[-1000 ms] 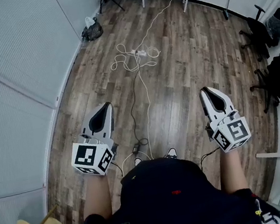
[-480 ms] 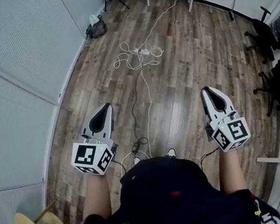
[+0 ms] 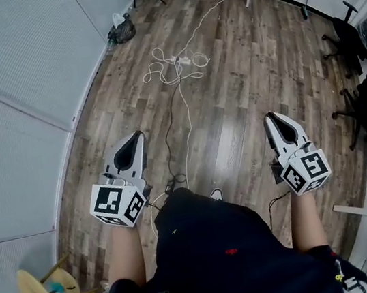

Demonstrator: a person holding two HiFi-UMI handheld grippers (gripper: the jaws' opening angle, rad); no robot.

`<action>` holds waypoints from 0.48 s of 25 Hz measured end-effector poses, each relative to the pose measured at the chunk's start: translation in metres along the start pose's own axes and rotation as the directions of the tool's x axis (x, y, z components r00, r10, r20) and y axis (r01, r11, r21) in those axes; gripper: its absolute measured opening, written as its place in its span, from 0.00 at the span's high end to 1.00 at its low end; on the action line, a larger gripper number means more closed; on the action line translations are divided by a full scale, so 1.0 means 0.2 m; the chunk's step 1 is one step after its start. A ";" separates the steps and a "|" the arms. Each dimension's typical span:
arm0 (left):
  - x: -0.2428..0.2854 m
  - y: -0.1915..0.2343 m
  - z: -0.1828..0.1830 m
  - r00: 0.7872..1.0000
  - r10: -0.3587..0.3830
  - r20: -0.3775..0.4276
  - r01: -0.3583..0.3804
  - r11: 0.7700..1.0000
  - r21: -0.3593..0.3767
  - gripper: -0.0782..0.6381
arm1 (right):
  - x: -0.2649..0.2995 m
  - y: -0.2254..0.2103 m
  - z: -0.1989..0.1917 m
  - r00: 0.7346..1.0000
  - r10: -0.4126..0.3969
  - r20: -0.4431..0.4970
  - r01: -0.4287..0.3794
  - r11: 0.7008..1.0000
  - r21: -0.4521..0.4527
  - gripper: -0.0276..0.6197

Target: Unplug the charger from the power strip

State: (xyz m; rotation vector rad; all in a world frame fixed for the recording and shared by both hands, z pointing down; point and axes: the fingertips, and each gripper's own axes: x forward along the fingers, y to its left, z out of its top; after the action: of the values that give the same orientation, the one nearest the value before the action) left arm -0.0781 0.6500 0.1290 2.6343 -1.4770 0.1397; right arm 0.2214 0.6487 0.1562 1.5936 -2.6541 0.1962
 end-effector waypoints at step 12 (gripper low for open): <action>0.29 0.02 0.04 1.000 -0.018 -0.026 0.020 0.996 0.092 0.86 | 0.21 -0.15 -0.03 1.000 0.013 0.013 -0.013 0.999 0.042 0.89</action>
State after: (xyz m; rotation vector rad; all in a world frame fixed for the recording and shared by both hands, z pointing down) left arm -0.0503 0.5982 0.1294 2.7070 -1.4720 0.2438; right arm 0.2291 0.5991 0.1686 1.5956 -2.6884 0.2453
